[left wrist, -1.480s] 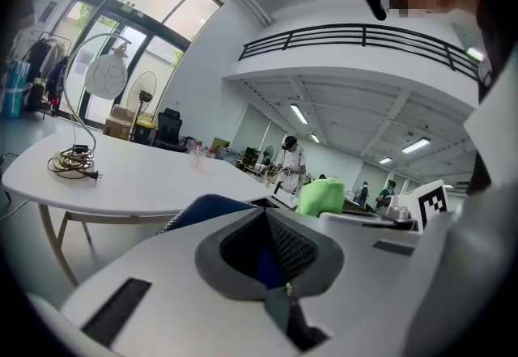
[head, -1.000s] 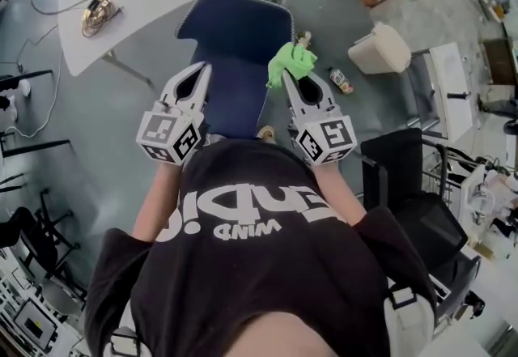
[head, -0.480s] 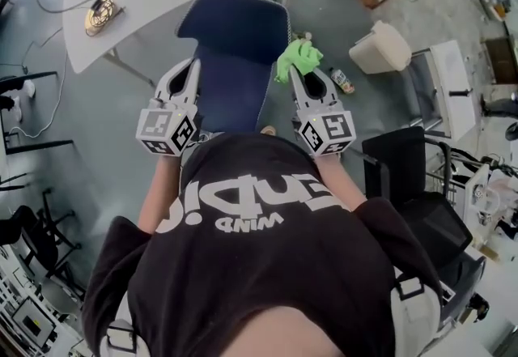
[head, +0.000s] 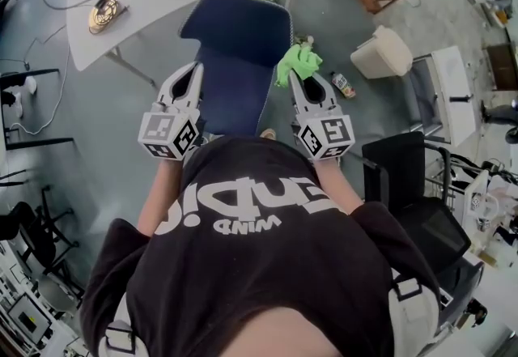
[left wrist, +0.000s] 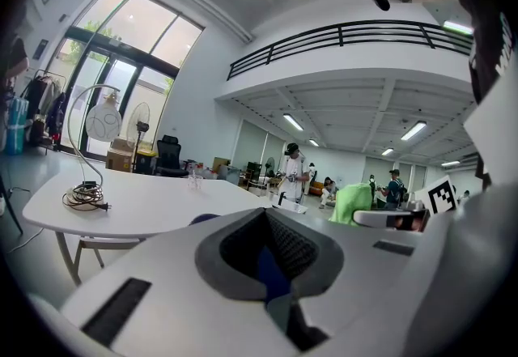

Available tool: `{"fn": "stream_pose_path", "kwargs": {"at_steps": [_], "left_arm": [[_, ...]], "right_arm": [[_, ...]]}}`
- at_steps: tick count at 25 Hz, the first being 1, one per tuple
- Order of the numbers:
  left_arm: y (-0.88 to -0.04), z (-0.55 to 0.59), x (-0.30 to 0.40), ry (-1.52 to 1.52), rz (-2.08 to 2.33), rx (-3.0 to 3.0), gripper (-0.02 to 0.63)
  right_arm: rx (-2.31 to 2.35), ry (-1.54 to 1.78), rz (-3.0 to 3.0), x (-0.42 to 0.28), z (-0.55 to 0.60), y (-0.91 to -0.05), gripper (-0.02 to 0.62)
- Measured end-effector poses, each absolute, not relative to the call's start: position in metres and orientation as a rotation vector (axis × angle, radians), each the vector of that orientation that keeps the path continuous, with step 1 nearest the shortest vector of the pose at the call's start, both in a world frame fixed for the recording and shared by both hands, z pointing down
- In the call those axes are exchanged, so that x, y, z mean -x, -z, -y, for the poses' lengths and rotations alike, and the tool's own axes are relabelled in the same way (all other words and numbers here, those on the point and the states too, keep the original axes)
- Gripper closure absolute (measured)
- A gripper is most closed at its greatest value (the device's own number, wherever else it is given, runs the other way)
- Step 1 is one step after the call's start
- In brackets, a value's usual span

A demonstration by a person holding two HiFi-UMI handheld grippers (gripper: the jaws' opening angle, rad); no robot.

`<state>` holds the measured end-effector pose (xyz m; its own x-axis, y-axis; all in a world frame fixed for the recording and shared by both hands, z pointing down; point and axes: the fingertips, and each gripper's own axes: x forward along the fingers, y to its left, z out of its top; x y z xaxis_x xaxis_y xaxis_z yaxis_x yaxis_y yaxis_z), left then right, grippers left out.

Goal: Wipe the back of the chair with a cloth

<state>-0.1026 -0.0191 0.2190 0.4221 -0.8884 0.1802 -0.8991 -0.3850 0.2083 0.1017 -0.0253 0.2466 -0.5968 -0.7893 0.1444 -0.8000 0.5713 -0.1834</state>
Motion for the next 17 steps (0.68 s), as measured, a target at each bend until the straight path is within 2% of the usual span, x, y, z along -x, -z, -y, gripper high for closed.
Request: {"fn": "stream_pose_path", "kwargs": {"at_steps": [17], "left_arm": [[-0.216,0.026,0.123,-0.008,1.594,-2.343,0.611]], "right_arm": [[-1.353,-0.38,2.746,-0.085,0.037,-0.248,0.541]]}}
